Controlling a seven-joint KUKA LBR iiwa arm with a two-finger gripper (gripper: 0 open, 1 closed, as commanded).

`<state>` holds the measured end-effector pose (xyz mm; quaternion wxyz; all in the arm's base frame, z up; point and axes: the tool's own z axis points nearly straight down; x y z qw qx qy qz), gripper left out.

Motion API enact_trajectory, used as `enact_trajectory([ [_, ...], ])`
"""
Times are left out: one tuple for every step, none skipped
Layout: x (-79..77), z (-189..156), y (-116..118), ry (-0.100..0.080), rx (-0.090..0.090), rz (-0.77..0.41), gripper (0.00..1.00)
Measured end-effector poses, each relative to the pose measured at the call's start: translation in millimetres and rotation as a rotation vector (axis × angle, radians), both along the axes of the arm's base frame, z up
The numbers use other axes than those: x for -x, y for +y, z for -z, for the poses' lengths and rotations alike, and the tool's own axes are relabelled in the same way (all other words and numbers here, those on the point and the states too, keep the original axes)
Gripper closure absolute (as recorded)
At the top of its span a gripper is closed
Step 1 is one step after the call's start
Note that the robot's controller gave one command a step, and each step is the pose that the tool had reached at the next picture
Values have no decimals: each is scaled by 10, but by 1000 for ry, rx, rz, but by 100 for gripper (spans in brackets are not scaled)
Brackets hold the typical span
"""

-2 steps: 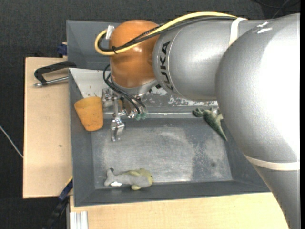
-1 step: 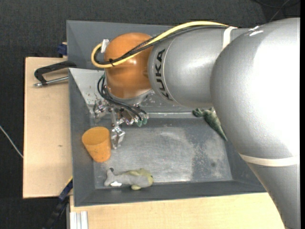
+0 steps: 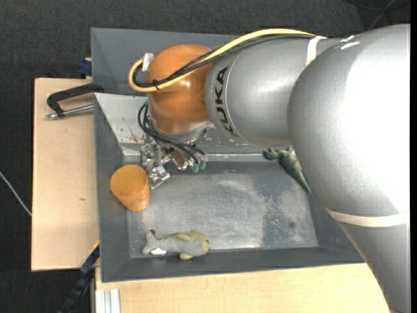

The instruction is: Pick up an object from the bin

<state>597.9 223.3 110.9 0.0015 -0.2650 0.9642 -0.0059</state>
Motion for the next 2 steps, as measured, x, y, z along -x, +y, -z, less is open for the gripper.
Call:
enact_trajectory([
  [278,340,-54,7,-11,148,100],
  [269,327,-45,4,-13,148,0],
])
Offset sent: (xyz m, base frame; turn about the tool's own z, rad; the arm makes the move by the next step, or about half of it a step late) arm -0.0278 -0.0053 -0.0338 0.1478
